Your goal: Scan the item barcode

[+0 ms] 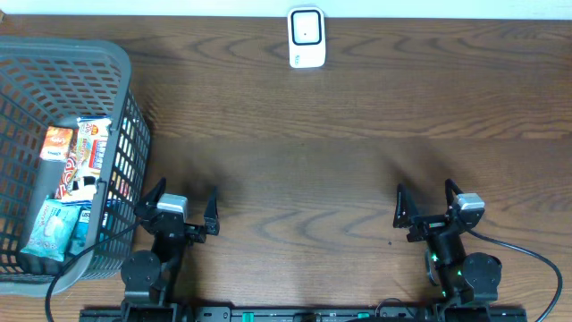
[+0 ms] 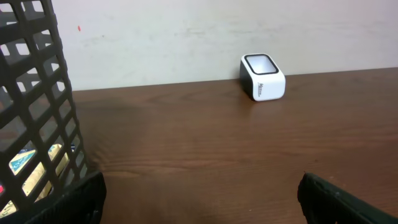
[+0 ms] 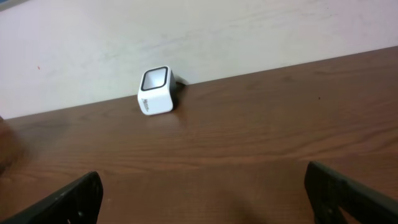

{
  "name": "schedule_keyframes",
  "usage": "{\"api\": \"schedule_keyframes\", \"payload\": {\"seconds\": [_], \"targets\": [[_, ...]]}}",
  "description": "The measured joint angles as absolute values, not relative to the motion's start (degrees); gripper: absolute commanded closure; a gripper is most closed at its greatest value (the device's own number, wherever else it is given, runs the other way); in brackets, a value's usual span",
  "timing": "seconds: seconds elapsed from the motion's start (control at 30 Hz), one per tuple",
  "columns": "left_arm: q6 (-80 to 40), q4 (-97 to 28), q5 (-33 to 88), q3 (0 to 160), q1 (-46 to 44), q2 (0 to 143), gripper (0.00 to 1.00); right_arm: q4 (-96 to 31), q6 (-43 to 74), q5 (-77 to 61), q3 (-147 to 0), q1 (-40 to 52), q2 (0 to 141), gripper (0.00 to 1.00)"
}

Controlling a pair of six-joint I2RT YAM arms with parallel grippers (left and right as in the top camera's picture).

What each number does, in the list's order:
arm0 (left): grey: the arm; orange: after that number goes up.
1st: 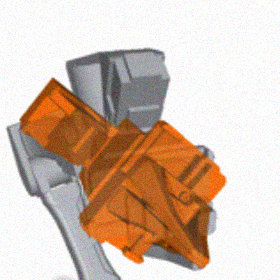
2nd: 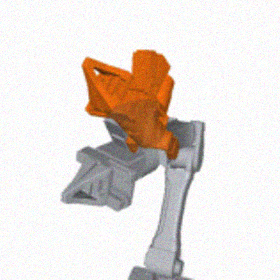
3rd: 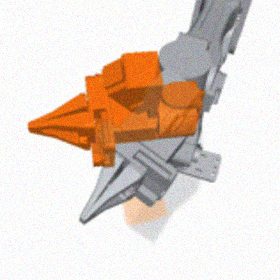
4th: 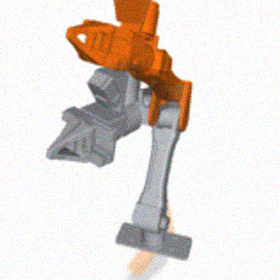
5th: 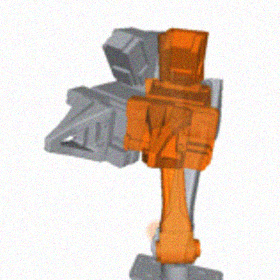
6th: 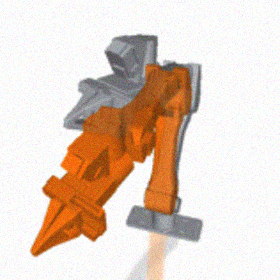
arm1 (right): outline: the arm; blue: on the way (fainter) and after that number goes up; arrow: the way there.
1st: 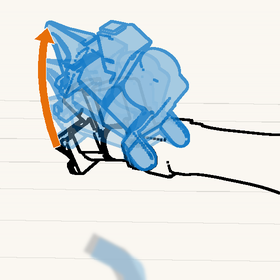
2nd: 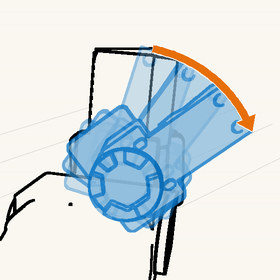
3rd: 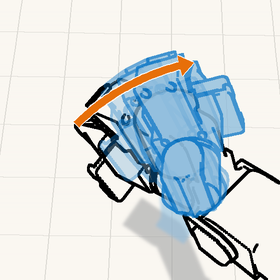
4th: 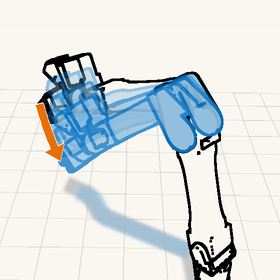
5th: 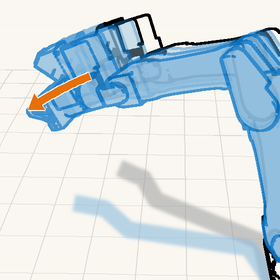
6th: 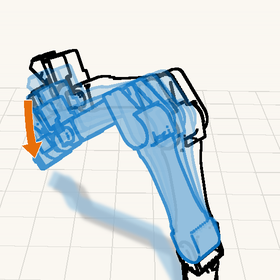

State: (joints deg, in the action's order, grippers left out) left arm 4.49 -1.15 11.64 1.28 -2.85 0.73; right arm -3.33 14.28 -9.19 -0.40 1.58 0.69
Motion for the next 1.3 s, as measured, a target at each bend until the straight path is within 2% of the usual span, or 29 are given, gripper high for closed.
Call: {"api": "schedule_keyframes", "payload": {"seconds": [0.73,1.3], "targets": [[2.3,-2.2,11.9,1.8,-2.9,0.7,0.02,-3.3,14.3,-9.2,-0.4,1.6,0.7,0.01],[0.0,-26.1,14.3,18.9,-2.8,0.7,0.02,-3.3,14.3,-9.2,-0.4,1.6,0.7,0.01]]}}
